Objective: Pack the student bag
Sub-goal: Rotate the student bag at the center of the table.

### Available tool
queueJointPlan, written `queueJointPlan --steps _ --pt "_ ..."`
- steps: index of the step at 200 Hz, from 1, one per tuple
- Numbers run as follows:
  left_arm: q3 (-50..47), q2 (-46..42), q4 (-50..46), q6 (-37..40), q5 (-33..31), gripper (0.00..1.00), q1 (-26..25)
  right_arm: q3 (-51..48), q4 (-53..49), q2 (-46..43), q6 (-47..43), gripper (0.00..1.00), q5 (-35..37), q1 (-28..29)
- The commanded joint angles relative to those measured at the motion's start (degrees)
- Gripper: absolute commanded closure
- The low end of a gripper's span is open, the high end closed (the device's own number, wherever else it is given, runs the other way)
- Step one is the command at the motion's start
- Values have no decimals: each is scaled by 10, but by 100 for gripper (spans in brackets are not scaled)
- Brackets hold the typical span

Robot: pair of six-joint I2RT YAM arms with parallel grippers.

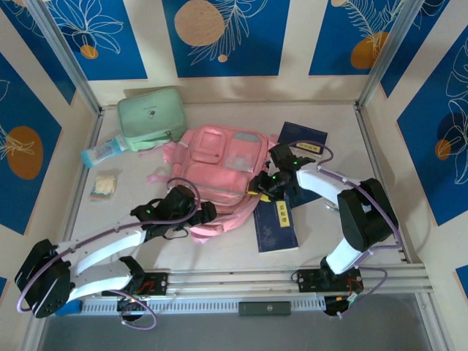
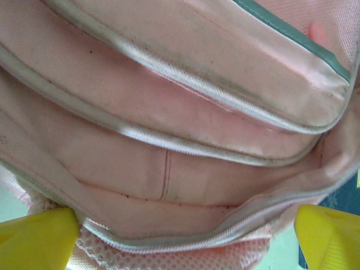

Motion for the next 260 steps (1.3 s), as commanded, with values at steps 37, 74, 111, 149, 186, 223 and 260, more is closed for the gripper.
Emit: queueJointPlan --steps 37,74,111,149,186,223,260 --pt "7 71 69 80 4 1 129 -6 77 -13 81 70 3 87" --pt "57 158 75 161 13 1 188 -4 111 -17 93 60 -1 140" --pt "102 170 31 211 5 1 223 -2 1 -83 36 36 47 139" --pt "99 69 -43 211 21 1 223 -42 -40 -159 10 22 -18 37" --pt "63 -56 -78 147 31 1 192 -35 -12 -113 -6 20 -82 -89" --pt "79 -66 -107 96 5 1 104 29 17 -19 -22 25 -76 -124" --pt "103 -29 -71 49 -28 1 -5 88 62 81 -12 37 -88 -134"
